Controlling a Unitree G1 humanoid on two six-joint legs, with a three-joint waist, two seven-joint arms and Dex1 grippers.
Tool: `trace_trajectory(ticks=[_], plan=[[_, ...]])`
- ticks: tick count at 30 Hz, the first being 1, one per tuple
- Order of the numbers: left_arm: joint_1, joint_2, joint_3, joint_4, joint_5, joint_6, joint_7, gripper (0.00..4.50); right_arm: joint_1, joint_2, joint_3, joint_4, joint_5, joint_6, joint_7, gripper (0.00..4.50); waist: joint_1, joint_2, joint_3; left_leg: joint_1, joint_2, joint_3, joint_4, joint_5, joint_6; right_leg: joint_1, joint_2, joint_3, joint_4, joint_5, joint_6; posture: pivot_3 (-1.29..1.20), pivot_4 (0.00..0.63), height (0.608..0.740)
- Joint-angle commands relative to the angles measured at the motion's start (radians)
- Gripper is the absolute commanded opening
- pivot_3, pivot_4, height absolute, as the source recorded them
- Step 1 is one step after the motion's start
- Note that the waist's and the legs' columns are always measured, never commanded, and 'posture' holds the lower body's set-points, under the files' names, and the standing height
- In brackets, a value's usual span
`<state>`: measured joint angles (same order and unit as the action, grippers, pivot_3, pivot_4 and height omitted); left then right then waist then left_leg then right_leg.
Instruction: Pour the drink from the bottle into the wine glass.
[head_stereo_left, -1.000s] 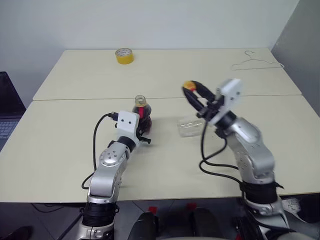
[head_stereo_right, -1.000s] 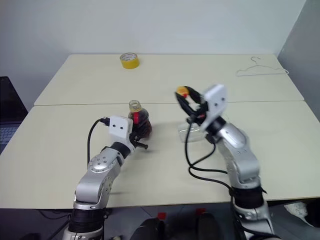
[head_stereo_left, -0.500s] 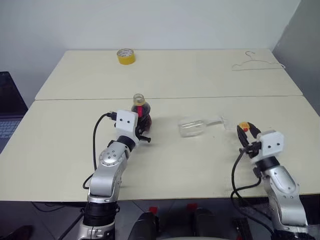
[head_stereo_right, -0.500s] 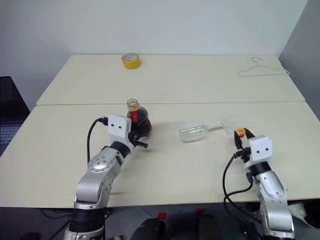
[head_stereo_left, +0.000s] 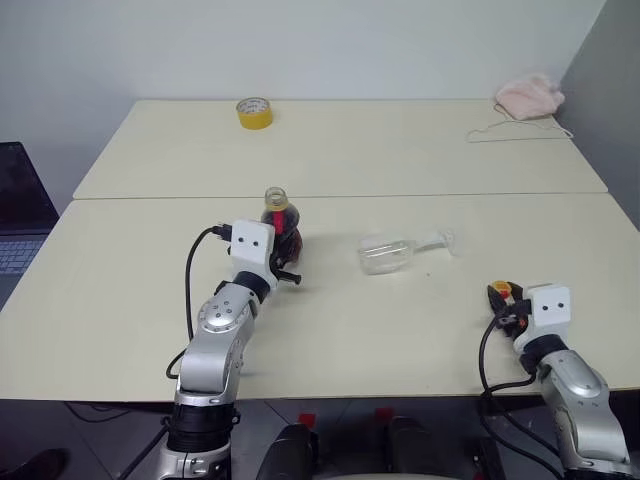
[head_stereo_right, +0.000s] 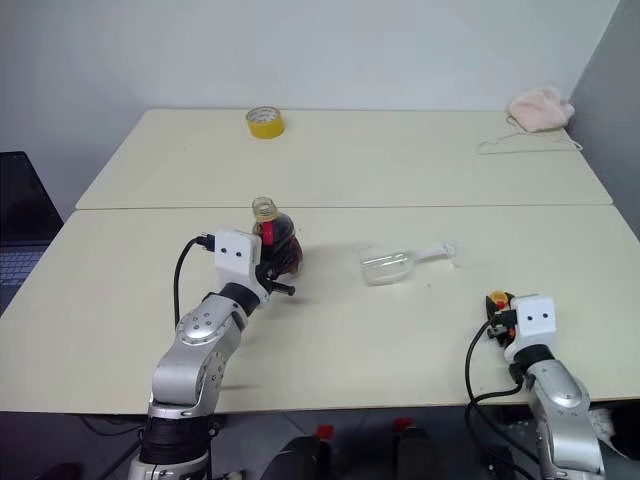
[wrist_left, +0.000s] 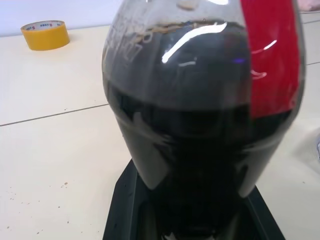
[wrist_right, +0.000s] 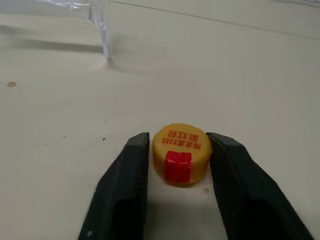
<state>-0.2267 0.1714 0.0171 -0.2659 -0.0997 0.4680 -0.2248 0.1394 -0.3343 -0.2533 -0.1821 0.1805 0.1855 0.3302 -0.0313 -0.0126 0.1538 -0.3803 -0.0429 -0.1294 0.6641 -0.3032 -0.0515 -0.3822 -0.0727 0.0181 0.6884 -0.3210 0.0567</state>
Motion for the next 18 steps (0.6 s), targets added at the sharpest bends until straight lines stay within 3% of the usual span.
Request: trace_trajectory(ticks=[1,5,11,14,18], plan=[[-0.018,-0.003,0.011,-0.029,-0.008,-0.038,0.009,0.62,0.009,-0.006,0.007,-0.028,0.031,0.029,0.026,3.25,0.0,0.0,0.0,0.0,0.0,0.0,0.0,0.0,0.0,0.0,0.0,0.0,0.0,0.0,0.0,0.0,0.15,0.74],[-0.016,-0.005,0.01,-0.032,-0.008,-0.038,0.011,0.62,0.036,-0.021,0.021,-0.041,0.031,0.034,0.052,4.49,0.0,0.0,0.0,0.001,0.0,0.0,0.0,0.0,0.0,0.002,0.0,-0.001,-0.001,0.0,0.0,0.0,0.15,0.74],[-0.016,-0.003,0.022,-0.021,-0.014,-0.043,0.015,0.62,0.07,-0.067,0.032,-0.075,0.013,-0.091,0.106,4.5,0.0,0.0,0.0,0.002,0.0,-0.001,0.0,0.0,0.0,0.003,0.0,-0.001,-0.002,0.0,0.0,0.0,0.15,0.74],[-0.02,0.0,0.037,-0.012,-0.02,-0.043,0.019,0.62,0.008,-0.1,0.018,-0.127,0.008,-0.181,0.122,4.5,-0.001,0.0,0.0,0.002,0.0,-0.001,0.0,0.0,0.0,0.003,0.0,-0.001,-0.002,0.0,0.0,0.0,0.15,0.74],[-0.026,0.0,0.051,0.0,-0.027,-0.043,0.024,0.62,-0.069,-0.163,0.036,-0.173,0.033,-0.156,0.182,4.5,0.001,0.0,0.0,0.002,0.0,-0.001,0.0,0.0,0.0,0.003,0.0,-0.001,-0.002,0.0,0.0,0.0,0.15,0.74]])
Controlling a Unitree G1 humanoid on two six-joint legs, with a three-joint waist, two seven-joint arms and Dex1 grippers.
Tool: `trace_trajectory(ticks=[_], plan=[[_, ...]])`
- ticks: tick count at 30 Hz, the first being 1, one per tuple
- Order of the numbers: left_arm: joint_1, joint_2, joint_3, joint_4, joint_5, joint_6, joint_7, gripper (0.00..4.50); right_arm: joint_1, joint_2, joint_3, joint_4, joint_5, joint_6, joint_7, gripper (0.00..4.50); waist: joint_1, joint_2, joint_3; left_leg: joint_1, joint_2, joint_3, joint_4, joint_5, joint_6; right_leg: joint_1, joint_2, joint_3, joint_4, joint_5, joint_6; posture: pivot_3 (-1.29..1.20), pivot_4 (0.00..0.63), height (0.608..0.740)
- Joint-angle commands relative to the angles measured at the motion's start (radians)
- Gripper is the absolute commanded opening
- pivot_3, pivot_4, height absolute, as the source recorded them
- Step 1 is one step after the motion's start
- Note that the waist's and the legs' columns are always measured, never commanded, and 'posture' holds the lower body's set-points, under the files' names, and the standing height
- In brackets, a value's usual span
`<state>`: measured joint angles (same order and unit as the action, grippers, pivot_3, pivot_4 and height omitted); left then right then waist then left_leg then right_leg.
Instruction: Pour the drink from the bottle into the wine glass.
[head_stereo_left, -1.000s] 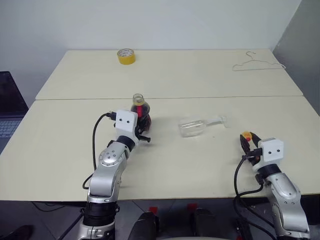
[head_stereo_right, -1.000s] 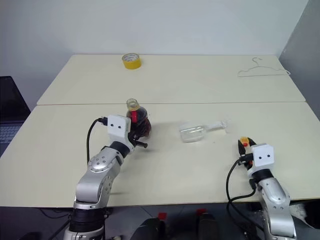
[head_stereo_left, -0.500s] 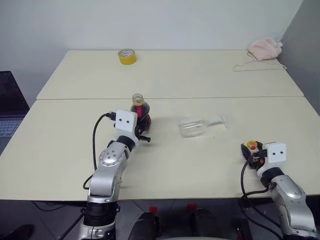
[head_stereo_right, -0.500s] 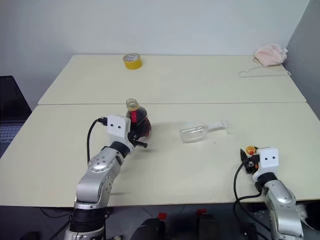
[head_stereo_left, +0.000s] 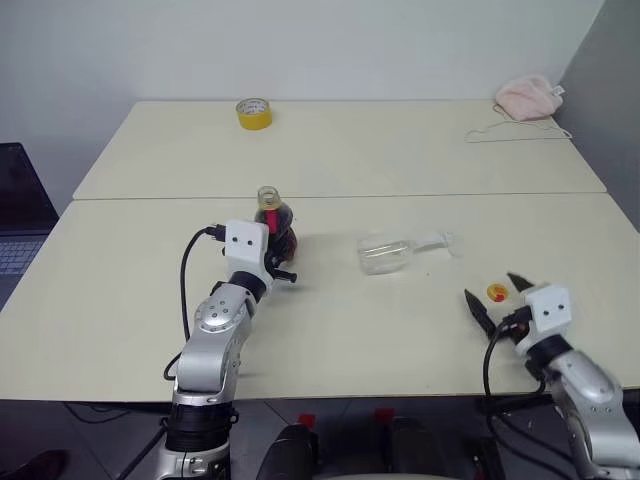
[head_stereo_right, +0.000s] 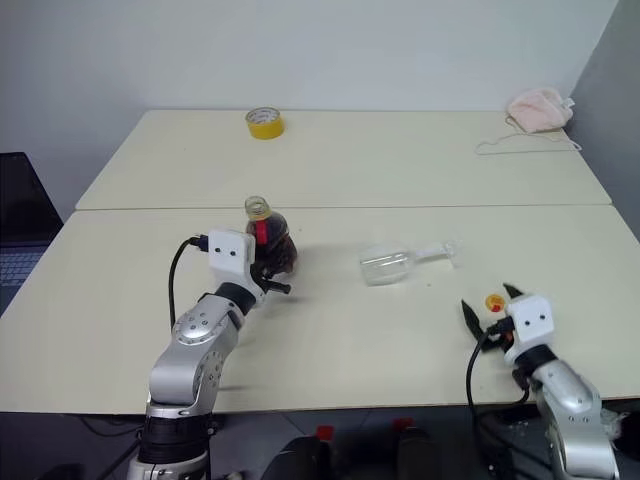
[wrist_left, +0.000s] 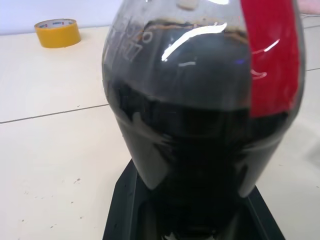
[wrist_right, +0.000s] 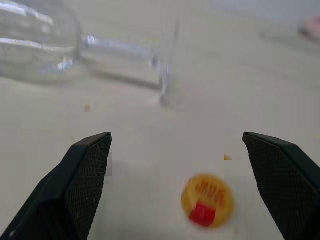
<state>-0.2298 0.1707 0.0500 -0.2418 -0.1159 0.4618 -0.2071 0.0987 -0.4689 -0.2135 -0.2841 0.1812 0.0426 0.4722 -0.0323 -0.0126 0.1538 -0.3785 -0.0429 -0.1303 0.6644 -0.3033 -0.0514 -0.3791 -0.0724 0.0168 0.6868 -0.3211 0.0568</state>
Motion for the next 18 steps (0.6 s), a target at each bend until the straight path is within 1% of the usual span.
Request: trace_trajectory(ticks=[1,3,6,8,11,15,18], plan=[[-0.025,0.001,0.019,-0.021,-0.012,-0.039,0.007,0.62,-0.045,-0.043,-0.002,-0.094,0.077,0.037,0.065,4.5,0.003,0.0,0.0,0.0,0.0,-0.001,0.0,0.0,0.0,0.0,0.0,-0.001,0.0,0.0,0.0,0.0,0.15,0.74],[-0.028,0.001,0.02,-0.016,-0.012,-0.041,0.008,0.62,-0.075,-0.078,0.006,-0.138,0.156,0.128,0.113,4.5,0.005,0.0,0.0,0.0,0.0,-0.002,0.0,0.0,0.0,0.002,0.0,-0.002,-0.003,0.0,0.0,0.0,0.15,0.74],[-0.047,0.002,0.038,0.014,-0.02,-0.044,0.008,0.62,-0.185,-0.164,0.055,-0.234,0.311,0.329,0.197,4.5,0.006,0.0,0.0,0.0,0.0,-0.002,0.001,0.0,0.0,0.004,0.0,-0.002,-0.005,0.0,0.0,0.0,0.15,0.74],[-0.06,0.006,0.05,0.036,-0.022,-0.052,0.004,0.62,-0.254,-0.193,0.09,-0.272,0.37,0.417,0.217,4.5,0.006,0.0,0.0,0.0,-0.001,-0.002,0.002,0.0,0.0,0.005,-0.001,-0.002,-0.005,0.0,0.0,0.0,0.15,0.74],[-0.089,0.01,0.072,0.077,-0.027,-0.069,0.004,0.62,-0.338,-0.209,0.15,-0.29,0.393,0.5,0.222,4.5,0.006,-0.001,0.0,0.0,0.0,-0.004,0.001,0.0,0.0,0.005,0.001,-0.004,-0.005,0.0,0.0,0.0,0.15,0.74],[-0.14,0.018,0.096,0.158,-0.03,-0.107,0.007,0.62,-0.443,-0.174,0.227,-0.283,0.404,0.576,0.208,4.5,0.006,-0.002,0.001,-0.001,-0.001,-0.004,0.001,0.0,0.0,0.005,-0.001,-0.004,-0.006,0.0,0.0,0.0,0.15,0.74],[-0.179,0.03,0.115,0.234,-0.025,-0.147,0.01,0.62,-0.504,-0.145,0.267,-0.245,0.378,0.591,0.197,4.5,0.005,-0.002,0.001,-0.001,-0.001,-0.004,0.002,0.0,0.0,0.005,-0.001,-0.004,-0.006,0.0,0.0,0.0,0.15,0.74]])
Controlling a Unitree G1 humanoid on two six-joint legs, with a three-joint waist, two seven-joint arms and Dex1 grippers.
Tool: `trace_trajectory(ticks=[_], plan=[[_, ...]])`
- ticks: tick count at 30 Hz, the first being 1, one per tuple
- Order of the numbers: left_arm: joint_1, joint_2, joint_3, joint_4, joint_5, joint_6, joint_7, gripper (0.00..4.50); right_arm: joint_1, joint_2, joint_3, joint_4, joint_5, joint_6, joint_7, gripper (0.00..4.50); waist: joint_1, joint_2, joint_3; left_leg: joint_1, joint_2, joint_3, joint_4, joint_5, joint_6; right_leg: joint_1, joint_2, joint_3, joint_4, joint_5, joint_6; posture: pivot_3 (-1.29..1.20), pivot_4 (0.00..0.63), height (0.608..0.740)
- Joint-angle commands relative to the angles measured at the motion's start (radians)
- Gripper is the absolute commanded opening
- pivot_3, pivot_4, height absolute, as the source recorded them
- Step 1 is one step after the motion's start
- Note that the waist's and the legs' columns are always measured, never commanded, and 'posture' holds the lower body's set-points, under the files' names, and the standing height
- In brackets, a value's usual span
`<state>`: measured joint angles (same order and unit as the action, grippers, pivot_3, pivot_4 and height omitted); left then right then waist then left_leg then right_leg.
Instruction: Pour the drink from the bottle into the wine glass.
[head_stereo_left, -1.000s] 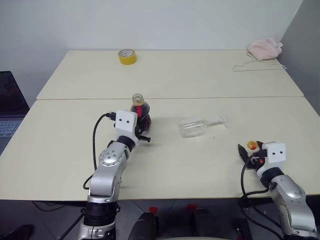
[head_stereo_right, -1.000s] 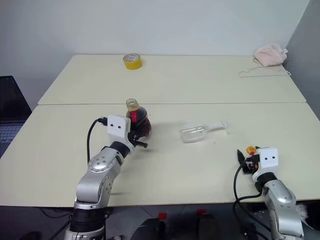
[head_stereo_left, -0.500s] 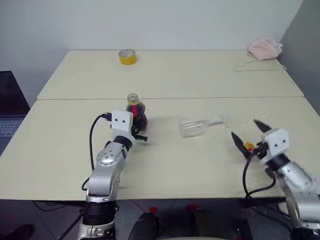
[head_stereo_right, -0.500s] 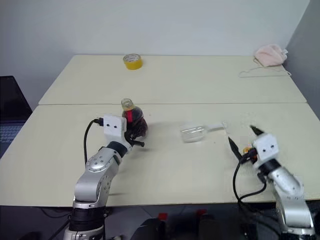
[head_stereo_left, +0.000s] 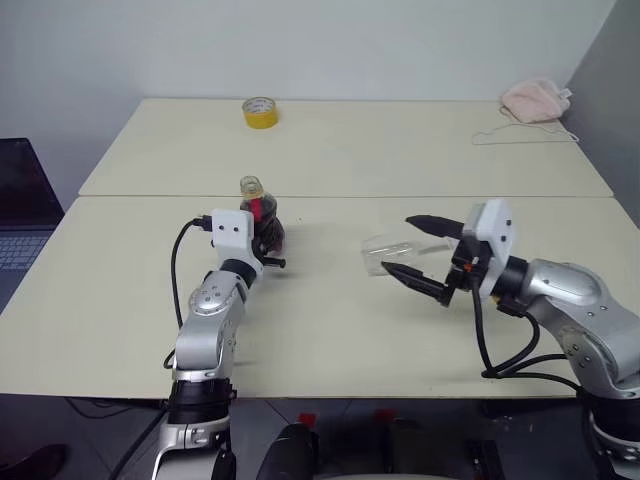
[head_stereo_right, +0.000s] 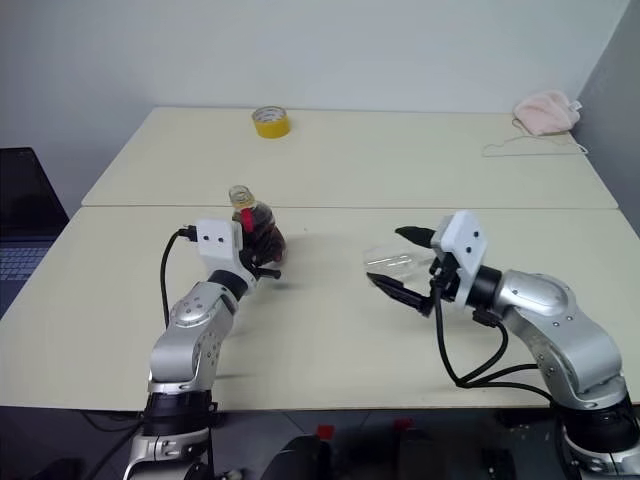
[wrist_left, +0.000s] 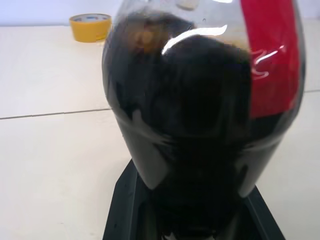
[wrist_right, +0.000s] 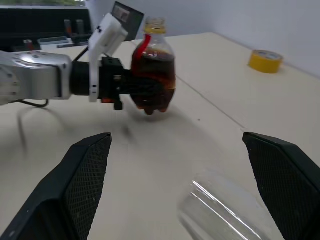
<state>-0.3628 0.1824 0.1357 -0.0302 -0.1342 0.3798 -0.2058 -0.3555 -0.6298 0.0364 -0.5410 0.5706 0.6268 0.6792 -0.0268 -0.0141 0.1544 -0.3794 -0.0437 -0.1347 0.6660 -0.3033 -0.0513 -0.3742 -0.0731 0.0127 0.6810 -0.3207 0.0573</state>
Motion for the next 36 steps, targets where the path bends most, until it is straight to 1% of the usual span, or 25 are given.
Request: trace_trajectory(ticks=[1,6,9,13,24,30,31,32,36], plan=[[-0.062,0.022,0.037,0.05,-0.009,-0.078,0.009,0.62,-0.067,0.025,0.031,0.028,-0.03,0.0,-0.015,4.5,0.0,0.0,0.0,0.0,0.0,0.0,0.0,0.0,0.0,0.0,0.0,0.0,0.0,0.0,0.0,0.0,0.15,0.74],[-0.132,0.05,0.053,0.191,-0.006,-0.146,-0.002,0.62,-0.129,0.083,0.077,0.077,-0.088,-0.02,-0.034,4.5,-0.002,0.0,0.0,0.0,0.0,0.0,0.0,0.0,0.0,-0.001,0.0,0.0,0.001,0.0,0.0,0.0,0.15,0.74],[-0.151,0.058,0.059,0.241,-0.01,-0.174,-0.004,0.62,-0.142,0.107,0.088,0.087,-0.111,-0.024,-0.042,4.5,-0.003,0.0,0.0,-0.001,0.0,0.0,0.0,0.0,0.0,-0.002,0.0,0.0,0.001,0.0,0.0,0.0,0.15,0.74],[-0.214,0.081,0.074,0.365,-0.01,-0.233,-0.009,0.62,-0.152,0.156,0.118,0.085,-0.128,-0.027,-0.054,4.5,-0.004,0.0,0.0,-0.001,0.0,0.0,0.0,0.0,0.0,-0.003,0.0,0.0,0.001,0.0,0.0,0.0,0.15,0.74],[-0.283,0.101,0.086,0.535,-0.014,-0.335,-0.016,0.62,-0.156,0.196,0.139,0.06,-0.135,-0.004,-0.066,4.5,-0.006,0.0,0.0,-0.002,-0.001,0.0,0.0,0.0,0.0,-0.005,-0.001,0.0,0.002,0.0,0.0,0.0,0.15,0.74],[-0.323,0.103,0.122,0.636,-0.048,-0.342,-0.012,0.62,-0.164,0.208,0.144,0.064,-0.137,0.001,-0.07,4.5,-0.006,0.0,0.0,-0.002,-0.001,0.0,0.0,0.0,0.0,-0.005,-0.001,0.0,0.003,0.0,0.0,0.0,0.15,0.74],[-0.329,0.103,0.126,0.647,-0.051,-0.345,-0.013,1.33,-0.165,0.208,0.143,0.063,-0.137,0.002,-0.071,4.5,-0.006,0.0,0.0,-0.002,-0.001,0.0,0.0,0.0,0.0,-0.006,-0.001,0.0,0.003,0.0,0.0,0.0,0.15,0.74],[-0.334,0.104,0.127,0.657,-0.052,-0.348,-0.016,1.56,-0.164,0.21,0.144,0.063,-0.136,0.003,-0.071,4.5,-0.006,-0.001,0.0,-0.002,-0.001,0.0,0.0,0.0,0.0,-0.006,-0.001,0.0,0.003,0.0,0.0,0.0,0.15,0.74],[-0.337,0.107,0.124,0.668,-0.053,-0.359,-0.028,2.87,-0.162,0.215,0.143,0.061,-0.135,0.005,-0.072,4.5,-0.007,-0.001,0.0,-0.002,-0.001,0.0,0.0,0.0,0.0,-0.006,-0.001,0.001,0.003,0.0,0.0,0.0,0.15,0.74]])
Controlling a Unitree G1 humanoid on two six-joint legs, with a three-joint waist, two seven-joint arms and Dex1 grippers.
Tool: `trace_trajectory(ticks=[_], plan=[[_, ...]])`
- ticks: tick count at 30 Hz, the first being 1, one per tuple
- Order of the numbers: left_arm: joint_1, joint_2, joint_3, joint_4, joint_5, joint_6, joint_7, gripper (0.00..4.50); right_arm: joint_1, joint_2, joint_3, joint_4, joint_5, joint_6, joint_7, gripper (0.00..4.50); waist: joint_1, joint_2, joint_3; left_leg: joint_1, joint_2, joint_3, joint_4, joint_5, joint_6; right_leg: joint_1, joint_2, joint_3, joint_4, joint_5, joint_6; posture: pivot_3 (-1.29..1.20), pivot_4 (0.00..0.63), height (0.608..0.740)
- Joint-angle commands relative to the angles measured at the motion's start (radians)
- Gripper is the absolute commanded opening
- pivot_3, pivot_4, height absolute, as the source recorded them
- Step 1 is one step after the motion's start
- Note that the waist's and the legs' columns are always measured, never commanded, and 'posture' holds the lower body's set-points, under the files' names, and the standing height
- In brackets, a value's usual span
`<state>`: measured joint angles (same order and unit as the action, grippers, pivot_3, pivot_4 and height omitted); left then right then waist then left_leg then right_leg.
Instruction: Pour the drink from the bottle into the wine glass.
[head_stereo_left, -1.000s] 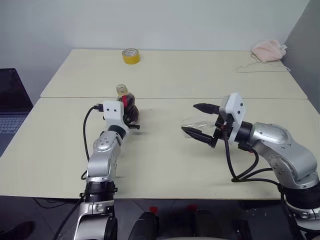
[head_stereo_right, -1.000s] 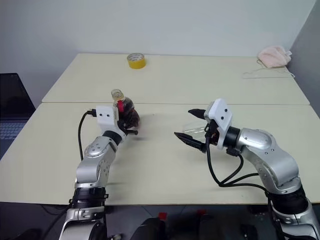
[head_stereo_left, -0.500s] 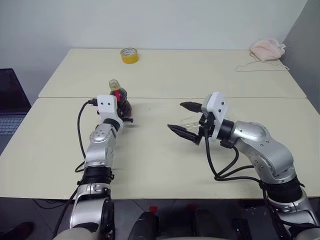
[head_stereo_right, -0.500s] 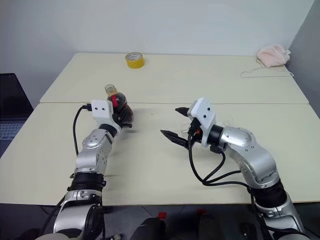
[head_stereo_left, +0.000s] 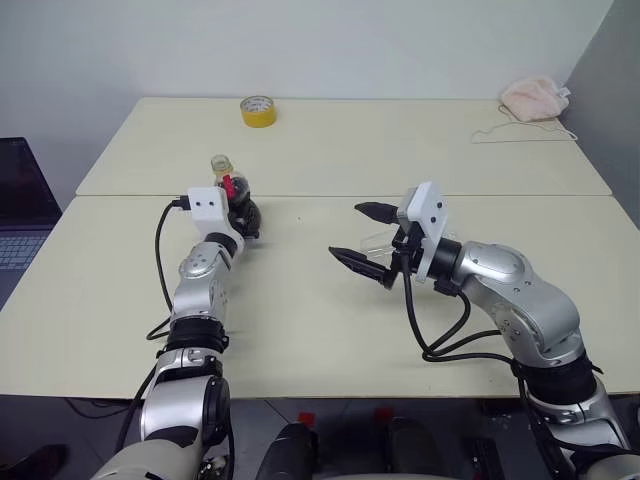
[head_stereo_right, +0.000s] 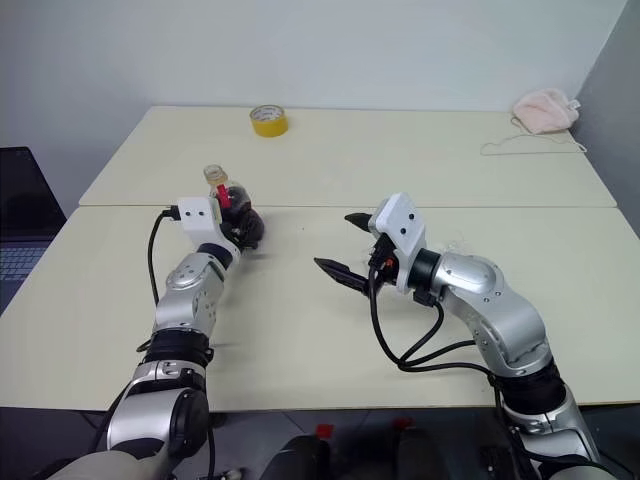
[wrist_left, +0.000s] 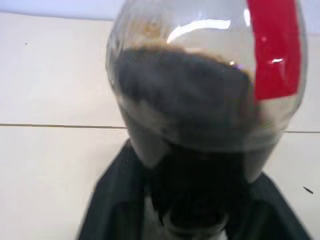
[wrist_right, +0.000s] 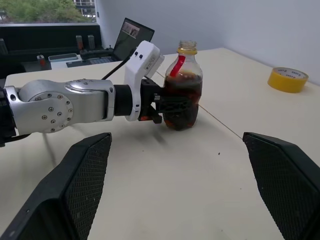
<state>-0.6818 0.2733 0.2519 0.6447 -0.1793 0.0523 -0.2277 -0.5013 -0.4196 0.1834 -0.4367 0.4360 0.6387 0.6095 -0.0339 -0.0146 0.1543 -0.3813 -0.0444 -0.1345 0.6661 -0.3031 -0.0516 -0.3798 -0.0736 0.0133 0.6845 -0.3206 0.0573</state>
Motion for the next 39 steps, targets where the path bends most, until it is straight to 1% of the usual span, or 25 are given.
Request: trace_trajectory(ticks=[1,5,10,13,17,22,24,26,28,30,33,35,36,39], plan=[[-0.014,0.017,0.007,-0.01,-0.008,-0.033,-0.007,3.14,-0.014,0.006,-0.005,-0.043,-0.001,-0.006,-0.003,4.5,0.0,0.0,0.0,0.0,0.0,0.0,0.0,0.0,0.0,0.0,0.0,0.0,0.0,0.0,0.0,0.0,0.15,0.74],[0.014,0.018,0.006,-0.04,-0.013,-0.03,-0.018,4.42,-0.009,0.006,-0.008,-0.045,-0.002,-0.006,-0.002,4.5,-0.001,0.0,0.0,0.0,0.0,0.0,0.0,0.0,0.0,0.0,0.0,0.0,0.0,0.0,0.0,0.0,0.15,0.74],[0.064,0.017,-0.004,-0.104,-0.017,-0.016,-0.04,4.47,0.0,0.002,-0.009,-0.049,-0.004,-0.008,0.0,4.5,-0.002,0.0,0.0,0.0,0.0,0.0,0.0,0.0,0.0,-0.001,0.0,0.0,0.001,0.0,0.0,0.0,0.15,0.74],[0.133,0.021,-0.019,-0.201,-0.018,0.009,-0.062,4.47,0.016,-0.007,-0.012,-0.057,-0.008,-0.015,0.006,4.5,-0.002,0.0,0.0,0.0,0.0,0.0,0.0,0.0,0.0,-0.001,0.0,0.001,0.002,0.0,0.0,0.0,0.15,0.74],[0.212,0.04,-0.031,-0.314,0.005,0.053,-0.043,4.47,0.041,-0.02,-0.025,-0.079,-0.007,-0.013,0.007,4.5,-0.001,0.0,0.0,0.0,0.0,0.0,0.0,0.0,0.0,-0.002,0.0,0.001,0.002,0.0,0.0,0.0,0.15,0.74],[0.41,0.078,-0.002,-0.584,-0.024,0.149,-0.052,4.47,0.13,-0.025,-0.128,-0.151,0.065,0.073,-0.052,4.5,-0.002,0.0,0.0,0.0,0.001,0.001,-0.001,0.0,0.0,-0.003,0.0,0.002,0.002,0.0,0.0,0.0,0.15,0.74],[0.477,0.095,-0.02,-0.689,-0.031,0.2,-0.072,4.47,0.179,-0.045,-0.145,-0.176,0.058,0.065,-0.05,4.5,0.001,0.0,0.0,0.0,0.001,0.001,-0.001,0.0,0.0,-0.003,0.0,0.003,0.002,0.0,0.0,0.0,0.15,0.74],[0.545,0.116,-0.044,-0.831,-0.065,0.252,-0.12,4.47,0.262,-0.093,-0.185,-0.186,-0.008,0.01,-0.062,4.5,0.005,0.0,0.0,0.0,0.001,0.001,-0.001,0.0,0.0,-0.003,0.0,0.003,0.003,0.0,0.0,0.0,0.15,0.74],[0.578,0.138,-0.06,-0.925,-0.102,0.297,-0.167,4.47,0.322,-0.137,-0.209,-0.173,-0.087,-0.072,-0.075,4.5,0.014,-0.001,0.0,0.0,0.001,0.0,-0.001,0.0,0.0,-0.001,0.0,0.002,0.002,0.0,0.0,0.0,0.15,0.74],[0.585,0.168,-0.075,-0.976,-0.133,0.333,-0.216,4.47,0.365,-0.171,-0.201,-0.143,-0.192,-0.163,-0.105,4.5,0.016,-0.001,0.0,0.0,0.0,0.001,0.0,0.0,0.0,0.0,0.0,0.003,0.001,0.0,0.0,0.0,0.15,0.74],[0.577,0.2,-0.09,-1.007,-0.176,0.378,-0.273,4.47,0.399,-0.188,-0.176,-0.102,-0.309,-0.263,-0.152,4.5,0.007,0.0,-0.001,0.002,0.001,0.002,-0.001,0.0,0.001,0.001,0.001,0.003,0.001,0.0,0.0,0.0,0.15,0.74],[0.557,0.215,-0.099,-1.011,-0.206,0.406,-0.309,4.47,0.42,-0.196,-0.136,-0.069,-0.407,-0.311,-0.19,4.5,0.004,0.0,-0.001,0.003,0.002,0.002,-0.002,0.0,0.001,0.001,0.001,0.003,0.001,0.0,0.0,0.0,0.15,0.74],[0.54,0.232,-0.118,-1.011,-0.219,0.41,-0.351,4.47,0.429,-0.214,-0.087,-0.045,-0.505,-0.345,-0.221,4.5,0.003,0.0,-0.001,0.003,0.002,0.002,-0.003,0.0,0.001,0.001,0.002,0.003,0.001,0.0,0.0,0.0,0.15,0.74],[0.498,0.258,-0.159,-1.008,-0.255,0.416,-0.44,4.47,0.415,-0.228,0.019,0.002,-0.709,-0.379,-0.283,4.5,0.002,0.0,-0.001,0.003,0.002,0.003,-0.003,0.0,0.0,0.001,0.002,0.003,0.001,0.0,0.0,0.0,0.15,0.74]])
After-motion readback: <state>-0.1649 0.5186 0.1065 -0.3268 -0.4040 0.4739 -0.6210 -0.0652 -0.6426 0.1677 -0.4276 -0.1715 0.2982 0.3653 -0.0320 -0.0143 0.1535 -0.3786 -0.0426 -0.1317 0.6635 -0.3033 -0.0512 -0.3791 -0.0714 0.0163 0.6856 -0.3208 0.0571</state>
